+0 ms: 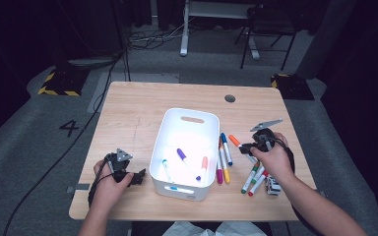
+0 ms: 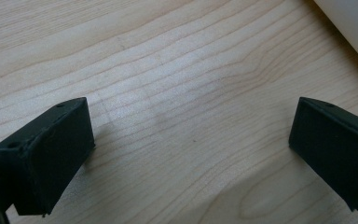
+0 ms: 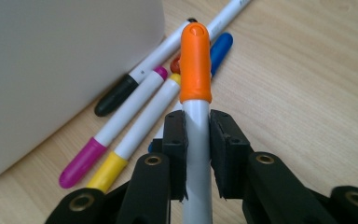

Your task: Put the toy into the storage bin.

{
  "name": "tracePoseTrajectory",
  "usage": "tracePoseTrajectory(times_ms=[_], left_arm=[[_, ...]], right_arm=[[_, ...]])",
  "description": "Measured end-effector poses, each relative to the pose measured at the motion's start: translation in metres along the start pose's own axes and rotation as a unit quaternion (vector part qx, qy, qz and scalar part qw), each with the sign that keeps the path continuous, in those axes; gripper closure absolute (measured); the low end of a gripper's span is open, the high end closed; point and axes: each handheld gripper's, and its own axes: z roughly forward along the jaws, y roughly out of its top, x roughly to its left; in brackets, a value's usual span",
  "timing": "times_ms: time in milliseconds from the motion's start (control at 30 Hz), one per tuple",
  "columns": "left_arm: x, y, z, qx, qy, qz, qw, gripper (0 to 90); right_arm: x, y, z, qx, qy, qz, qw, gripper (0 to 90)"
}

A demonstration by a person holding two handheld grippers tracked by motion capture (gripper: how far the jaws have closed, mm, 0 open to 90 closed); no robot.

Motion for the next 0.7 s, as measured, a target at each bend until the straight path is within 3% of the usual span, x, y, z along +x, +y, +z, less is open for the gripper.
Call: tracePoseTrajectory(times_ms=[300, 700], left_arm=[[-0.003, -0.004, -0.003, 0.001, -0.002, -0.004, 1.0, 0.3], [-0.006, -0.009, -0.007, -0.001, 0.002, -0.005, 1.0, 0.3]], right_arm=[[0.006, 0.016, -0.028, -0.011, 0.008, -0.028, 0.9995, 76.8], [0.033, 0.042, -0.055, -0.038, 0.037, -0.073, 0.9959, 76.9]])
